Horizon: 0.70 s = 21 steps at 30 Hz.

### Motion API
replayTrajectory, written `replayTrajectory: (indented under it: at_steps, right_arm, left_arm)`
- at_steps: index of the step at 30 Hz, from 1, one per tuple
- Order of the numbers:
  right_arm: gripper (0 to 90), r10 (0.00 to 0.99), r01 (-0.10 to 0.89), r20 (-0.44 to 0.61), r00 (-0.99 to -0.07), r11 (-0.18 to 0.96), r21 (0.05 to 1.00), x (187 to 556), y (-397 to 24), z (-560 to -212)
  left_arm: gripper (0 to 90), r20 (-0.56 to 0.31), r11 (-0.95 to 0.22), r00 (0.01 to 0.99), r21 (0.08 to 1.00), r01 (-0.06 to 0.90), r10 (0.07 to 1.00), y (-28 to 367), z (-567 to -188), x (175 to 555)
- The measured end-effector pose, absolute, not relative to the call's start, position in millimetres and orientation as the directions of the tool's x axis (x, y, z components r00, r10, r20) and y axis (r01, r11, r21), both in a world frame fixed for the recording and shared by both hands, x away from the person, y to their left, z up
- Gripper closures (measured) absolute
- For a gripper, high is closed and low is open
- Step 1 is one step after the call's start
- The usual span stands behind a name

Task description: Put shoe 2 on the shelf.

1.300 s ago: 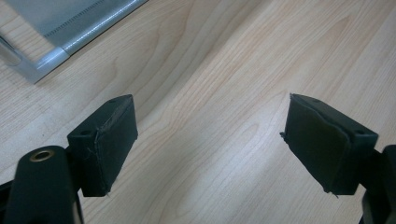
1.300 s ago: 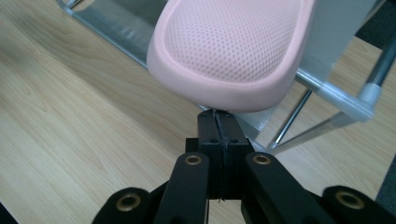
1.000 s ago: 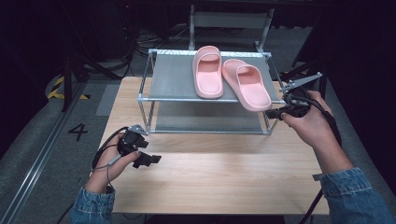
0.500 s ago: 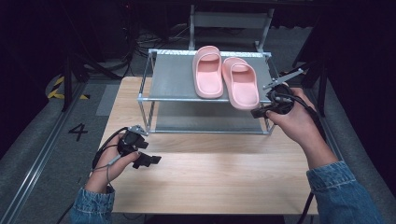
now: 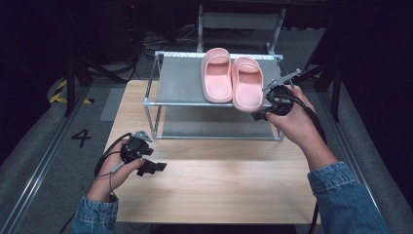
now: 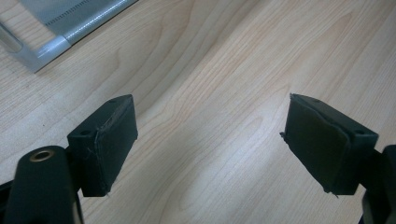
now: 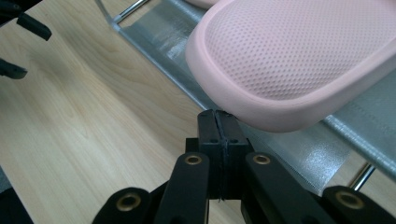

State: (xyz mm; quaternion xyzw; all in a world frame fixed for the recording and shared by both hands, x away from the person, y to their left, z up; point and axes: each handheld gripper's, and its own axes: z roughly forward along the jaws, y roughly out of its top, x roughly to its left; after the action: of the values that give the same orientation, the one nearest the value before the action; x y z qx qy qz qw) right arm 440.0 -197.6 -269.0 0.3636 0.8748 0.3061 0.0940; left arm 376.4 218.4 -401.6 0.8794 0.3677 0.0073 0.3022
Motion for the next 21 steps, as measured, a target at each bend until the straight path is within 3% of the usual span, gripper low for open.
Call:
replayTrajectory:
  at_steps: [10, 21]
  right_arm:
    - [90.0, 0.727, 0.595, 0.021, -0.686, 0.544, 0.592, 460.4, -193.7, -271.0]
    - [87.6, 0.751, 0.627, 0.055, -0.658, 0.506, 0.592, 475.2, -196.2, -277.7]
  left_arm:
    - [17.9, -0.209, -0.54, 0.722, 0.536, 0.649, 0.66, 221.3, -403.5, 375.8]
    - [17.8, -0.215, -0.536, 0.72, 0.537, 0.652, 0.66, 222.1, -403.9, 377.2]
